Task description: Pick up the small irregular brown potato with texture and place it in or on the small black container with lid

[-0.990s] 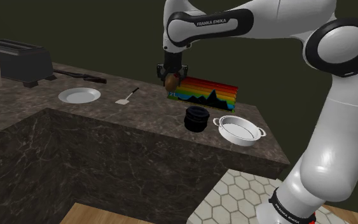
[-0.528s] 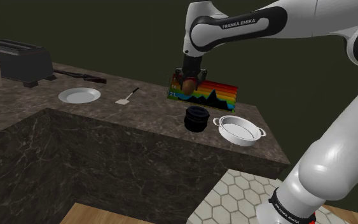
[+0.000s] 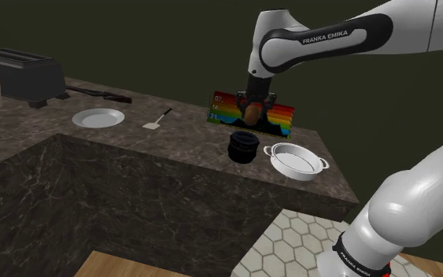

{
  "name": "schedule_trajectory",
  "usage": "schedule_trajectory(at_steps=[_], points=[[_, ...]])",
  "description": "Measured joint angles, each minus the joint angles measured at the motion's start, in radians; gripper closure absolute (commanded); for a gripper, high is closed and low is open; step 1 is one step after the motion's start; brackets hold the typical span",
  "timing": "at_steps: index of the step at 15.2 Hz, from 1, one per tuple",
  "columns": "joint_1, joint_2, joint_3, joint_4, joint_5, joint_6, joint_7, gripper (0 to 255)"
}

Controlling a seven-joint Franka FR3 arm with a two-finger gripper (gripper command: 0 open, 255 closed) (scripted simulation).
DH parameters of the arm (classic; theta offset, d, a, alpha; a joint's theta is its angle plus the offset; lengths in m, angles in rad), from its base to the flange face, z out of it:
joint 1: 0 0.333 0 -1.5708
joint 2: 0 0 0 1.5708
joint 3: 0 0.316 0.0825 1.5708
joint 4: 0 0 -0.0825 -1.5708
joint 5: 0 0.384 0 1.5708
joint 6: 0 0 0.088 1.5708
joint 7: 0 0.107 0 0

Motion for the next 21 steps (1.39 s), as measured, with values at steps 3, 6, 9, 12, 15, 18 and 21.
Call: schedule_trajectory(at_steps=[3,6,9,12,15,18,21], points=[[-0.001,-0.003,-0.002,-0.042,-0.002,0.039,0.002,255],[-0.002,0.012,-0.001,-0.071,-0.007,0.082,0.01,255],[-0.003,0.023,-0.002,-0.1,-0.011,0.121,0.017,255],[-0.004,0.038,0.0,-0.128,-0.017,0.164,0.027,255],[-0.004,0.04,0.0,-0.135,-0.018,0.175,0.029,255],[-0.004,0.04,0.0,-0.135,-0.019,0.176,0.029,255],[-0.005,0.041,0.0,-0.136,-0.018,0.175,0.029,0]])
